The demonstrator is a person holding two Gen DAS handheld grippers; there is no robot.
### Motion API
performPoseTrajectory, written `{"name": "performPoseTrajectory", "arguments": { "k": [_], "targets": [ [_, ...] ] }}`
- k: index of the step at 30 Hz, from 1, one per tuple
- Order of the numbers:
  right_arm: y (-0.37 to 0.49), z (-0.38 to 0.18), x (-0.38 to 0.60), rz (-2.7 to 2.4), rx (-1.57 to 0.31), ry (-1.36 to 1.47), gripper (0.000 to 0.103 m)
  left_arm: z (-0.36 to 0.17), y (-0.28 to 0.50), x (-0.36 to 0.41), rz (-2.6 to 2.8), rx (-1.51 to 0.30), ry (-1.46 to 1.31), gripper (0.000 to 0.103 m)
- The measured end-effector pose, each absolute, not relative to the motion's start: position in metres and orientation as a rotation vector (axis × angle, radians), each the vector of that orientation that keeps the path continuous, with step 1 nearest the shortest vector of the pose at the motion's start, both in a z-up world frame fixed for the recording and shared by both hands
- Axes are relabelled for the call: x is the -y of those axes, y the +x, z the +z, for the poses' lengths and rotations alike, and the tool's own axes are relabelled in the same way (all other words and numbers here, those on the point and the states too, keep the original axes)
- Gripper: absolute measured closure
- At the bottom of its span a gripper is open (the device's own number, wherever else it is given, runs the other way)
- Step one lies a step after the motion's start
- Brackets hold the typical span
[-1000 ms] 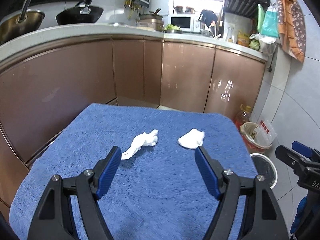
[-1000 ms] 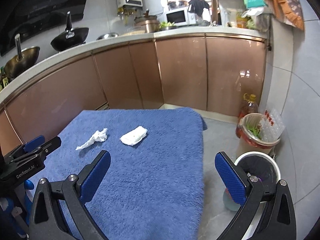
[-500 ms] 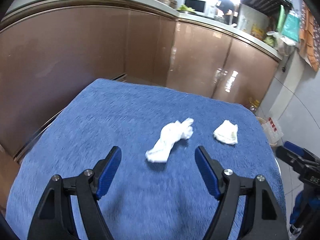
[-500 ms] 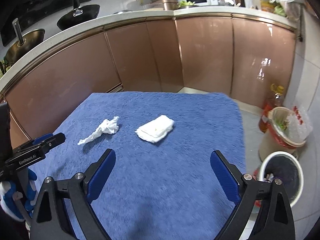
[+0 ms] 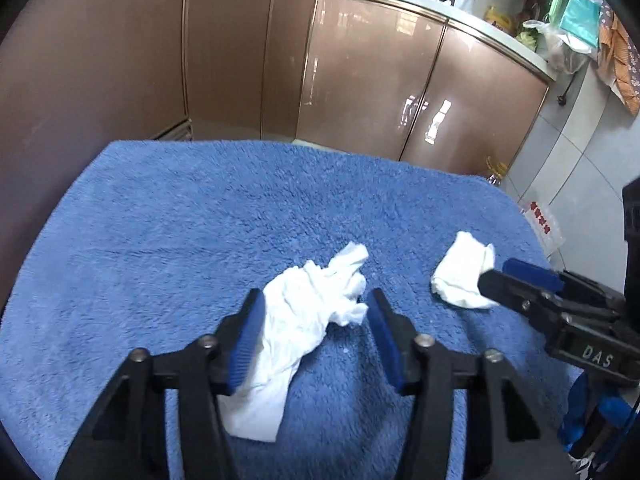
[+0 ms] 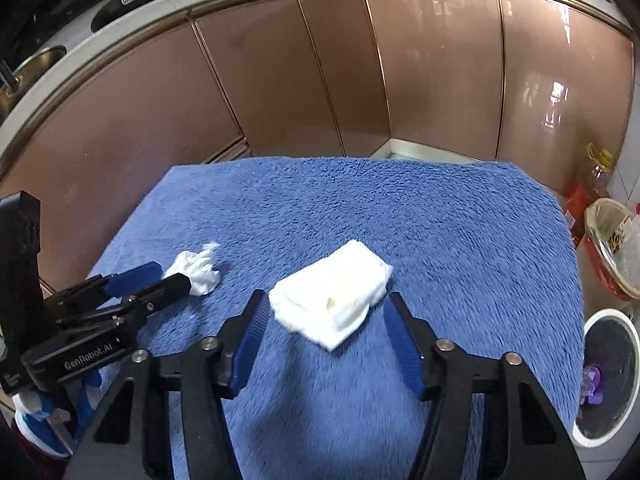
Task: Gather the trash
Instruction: 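Grasp a white tissue with left tool while right tool grasps the other tissue, then carry both tissues over the white bin and open both tools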
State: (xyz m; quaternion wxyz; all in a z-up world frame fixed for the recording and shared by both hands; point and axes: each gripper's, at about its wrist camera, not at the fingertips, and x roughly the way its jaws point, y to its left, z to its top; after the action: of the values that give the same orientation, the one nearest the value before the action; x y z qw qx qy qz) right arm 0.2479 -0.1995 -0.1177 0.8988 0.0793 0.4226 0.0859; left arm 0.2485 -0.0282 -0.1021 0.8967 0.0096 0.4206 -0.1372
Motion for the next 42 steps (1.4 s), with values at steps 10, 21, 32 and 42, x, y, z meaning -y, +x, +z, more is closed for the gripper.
{"name": "performPoseTrajectory", "arguments": {
  "k": [10, 21, 32, 42],
  "targets": [
    [0.258, -0.135, 0.198, 0.162, -0.874, 0.165, 0.093, -0.113, 0.244, 0.026, -0.311, -0.851, -0.006, 0.083],
    [0.212, -0.105, 0.207, 0.215, -0.799, 0.181, 0.100, -0.104, 0.229, 0.024, -0.258, -0.841, 0.000, 0.088],
    [0.121, -0.037, 0.203, 0.253, -0.694, 0.134, 0.101, -0.039, 0.152, 0.035, -0.295, -0.757, 0.011, 0.088],
    [0.039, 0.001, 0.192, 0.282, -0.630, 0.098, 0.101, 0.003, 0.079, 0.023, -0.283, -0.705, -0.002, 0.088]
  ]
}}
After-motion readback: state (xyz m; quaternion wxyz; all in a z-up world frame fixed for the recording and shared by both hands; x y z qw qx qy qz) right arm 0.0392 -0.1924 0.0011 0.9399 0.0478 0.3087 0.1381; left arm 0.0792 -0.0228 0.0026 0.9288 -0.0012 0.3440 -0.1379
